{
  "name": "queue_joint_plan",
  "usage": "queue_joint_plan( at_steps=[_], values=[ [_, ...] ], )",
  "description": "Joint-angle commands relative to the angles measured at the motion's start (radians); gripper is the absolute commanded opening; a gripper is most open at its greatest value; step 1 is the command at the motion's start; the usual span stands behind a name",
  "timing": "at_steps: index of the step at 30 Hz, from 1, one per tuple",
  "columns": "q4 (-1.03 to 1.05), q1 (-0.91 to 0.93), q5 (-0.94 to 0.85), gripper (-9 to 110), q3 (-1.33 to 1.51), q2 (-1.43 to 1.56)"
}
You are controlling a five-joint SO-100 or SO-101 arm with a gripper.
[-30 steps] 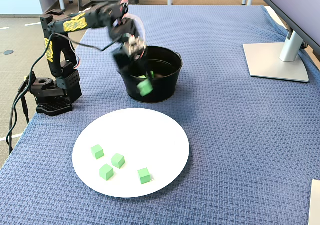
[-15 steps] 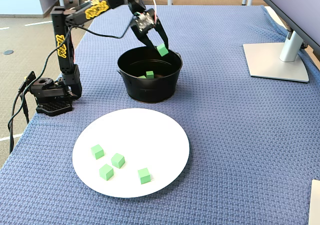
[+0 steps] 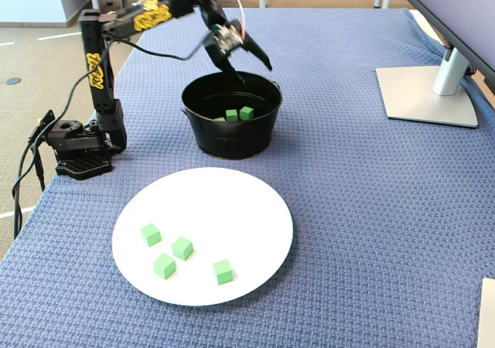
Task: Pick up the green cubes from the white plate and place them in the black recipient
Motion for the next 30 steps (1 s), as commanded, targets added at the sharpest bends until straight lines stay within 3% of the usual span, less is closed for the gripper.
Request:
queue_joint_plan(
  at_steps=[1,8,19,24,30],
  values=[
    [0.063,0.229,-0.057,19,-0.089,0.138],
    [0.058,0.594,-0.383,20,0.043,0.135],
    [-0.298,0.911,-1.120,20,0.673,0.201],
    [-0.238,0.971,-1.382,24,0.699,0.176],
    [-0.152,1.019,-1.532,26,0.600,0.121]
  ],
)
